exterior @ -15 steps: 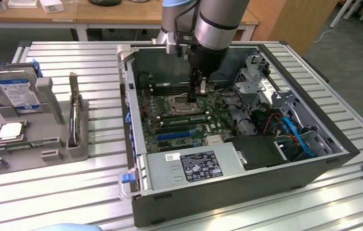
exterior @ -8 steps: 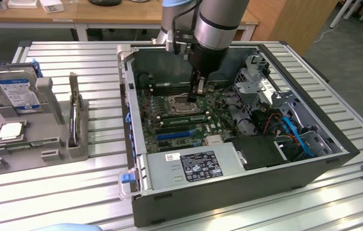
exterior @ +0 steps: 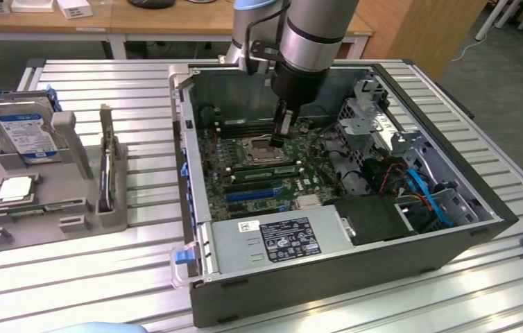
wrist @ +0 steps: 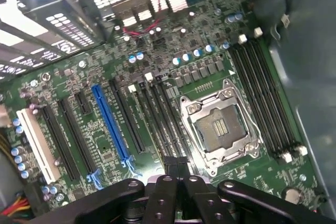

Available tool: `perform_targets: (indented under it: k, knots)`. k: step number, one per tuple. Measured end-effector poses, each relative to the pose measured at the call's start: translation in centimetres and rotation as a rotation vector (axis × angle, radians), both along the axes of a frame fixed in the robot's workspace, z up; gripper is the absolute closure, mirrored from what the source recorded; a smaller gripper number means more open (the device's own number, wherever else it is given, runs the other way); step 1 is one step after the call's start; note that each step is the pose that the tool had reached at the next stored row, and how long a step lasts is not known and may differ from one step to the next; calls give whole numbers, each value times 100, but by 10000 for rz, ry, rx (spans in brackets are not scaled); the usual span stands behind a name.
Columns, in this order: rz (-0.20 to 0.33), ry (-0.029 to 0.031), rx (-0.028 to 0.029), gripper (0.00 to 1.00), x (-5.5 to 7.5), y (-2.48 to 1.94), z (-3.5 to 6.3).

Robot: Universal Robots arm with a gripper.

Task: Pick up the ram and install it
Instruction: 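Press down the ram until it locks into place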

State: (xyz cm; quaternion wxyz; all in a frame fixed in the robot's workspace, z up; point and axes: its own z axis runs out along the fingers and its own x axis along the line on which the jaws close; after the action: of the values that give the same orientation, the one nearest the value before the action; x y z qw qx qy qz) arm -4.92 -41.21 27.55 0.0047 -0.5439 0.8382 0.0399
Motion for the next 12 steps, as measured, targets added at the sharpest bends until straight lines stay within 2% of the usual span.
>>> perform_targets:
  k: [12]
  knots:
    - [-1384,1,0,90,0,0,-1]
